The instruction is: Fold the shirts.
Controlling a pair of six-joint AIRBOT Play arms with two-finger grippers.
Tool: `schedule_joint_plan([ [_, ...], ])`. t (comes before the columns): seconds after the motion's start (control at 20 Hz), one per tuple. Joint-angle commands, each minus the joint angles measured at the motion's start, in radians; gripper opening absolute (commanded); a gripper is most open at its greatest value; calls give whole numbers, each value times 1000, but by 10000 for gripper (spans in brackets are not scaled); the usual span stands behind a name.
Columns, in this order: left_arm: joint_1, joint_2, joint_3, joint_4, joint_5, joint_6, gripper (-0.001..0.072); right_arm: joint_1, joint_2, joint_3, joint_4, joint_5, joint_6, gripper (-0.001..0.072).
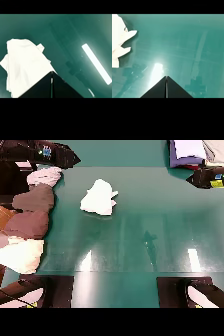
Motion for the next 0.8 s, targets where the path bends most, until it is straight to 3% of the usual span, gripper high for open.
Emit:
schedule_joint_plan([
  [0.0, -1, 0, -2, 0, -1, 0, 28, 1, 1, -3, 0, -2, 0, 16],
  [0.6, -1, 0, -2, -6, 29, -1, 28, 1, -141, -4, 0, -9, 0, 16],
  [0.7, -1, 0, -2, -5, 39, 1, 28, 1, -187, -28, 3, -187, 2, 16],
  [0.75, -1, 0, -2, -3, 49, 1, 28, -2, -214, -16, 10, -192, 2, 15],
])
